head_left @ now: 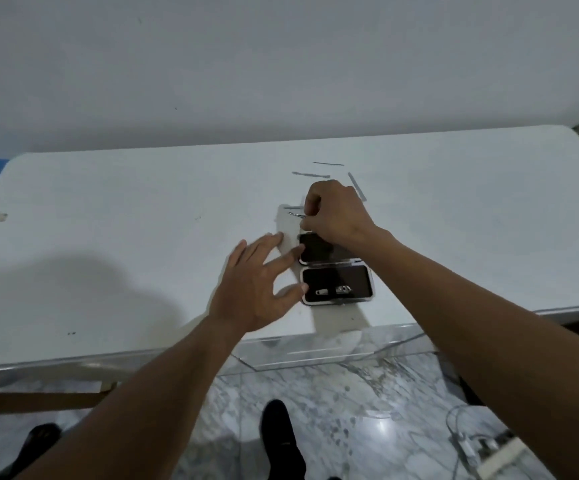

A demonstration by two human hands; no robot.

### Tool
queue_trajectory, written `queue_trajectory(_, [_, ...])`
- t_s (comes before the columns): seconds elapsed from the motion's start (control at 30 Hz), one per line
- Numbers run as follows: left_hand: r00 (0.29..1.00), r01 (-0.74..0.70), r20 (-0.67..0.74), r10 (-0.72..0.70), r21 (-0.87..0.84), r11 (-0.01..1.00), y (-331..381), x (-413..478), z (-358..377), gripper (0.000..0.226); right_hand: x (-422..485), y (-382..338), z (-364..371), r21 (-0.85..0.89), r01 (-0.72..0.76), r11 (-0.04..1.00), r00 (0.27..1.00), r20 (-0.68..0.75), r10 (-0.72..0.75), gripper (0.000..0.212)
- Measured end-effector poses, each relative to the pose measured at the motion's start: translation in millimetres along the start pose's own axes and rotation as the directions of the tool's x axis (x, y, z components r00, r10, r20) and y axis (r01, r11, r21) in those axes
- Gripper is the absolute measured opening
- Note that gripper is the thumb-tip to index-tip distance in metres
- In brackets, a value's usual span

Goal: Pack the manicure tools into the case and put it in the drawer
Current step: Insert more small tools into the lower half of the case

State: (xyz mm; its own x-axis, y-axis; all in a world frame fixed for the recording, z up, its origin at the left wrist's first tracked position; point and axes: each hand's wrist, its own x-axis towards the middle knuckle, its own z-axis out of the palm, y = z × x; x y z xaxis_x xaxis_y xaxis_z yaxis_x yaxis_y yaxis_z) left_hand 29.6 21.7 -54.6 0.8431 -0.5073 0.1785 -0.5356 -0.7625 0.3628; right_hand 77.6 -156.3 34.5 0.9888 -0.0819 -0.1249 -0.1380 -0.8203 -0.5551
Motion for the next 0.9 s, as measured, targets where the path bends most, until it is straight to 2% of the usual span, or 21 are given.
queue_trajectory(0.2, [1.0, 0.006, -0.006, -0.006, 0.024, 1.0, 1, -1, 1, 0.061, -56, 39, -23, 0.138, -0.049, 0.989, 0.998, -0.019, 0.052, 0.022])
queue_trajectory(0.37, [1.0, 0.015, 0.006, -0.015, 0.019, 1.0, 0, 0, 2, 0.063, -82, 64, -28, 0.057, -0.08, 0.995, 0.997, -0.011, 0.081, 0.013])
queue_trajectory(0.9, [1.0, 0.022, -0.006, -0.022, 0.016, 1.0, -1, 1, 3, 0.064, -85, 70, -8, -0.091, -0.055, 0.994, 0.998, -0.014, 0.054, 0.015])
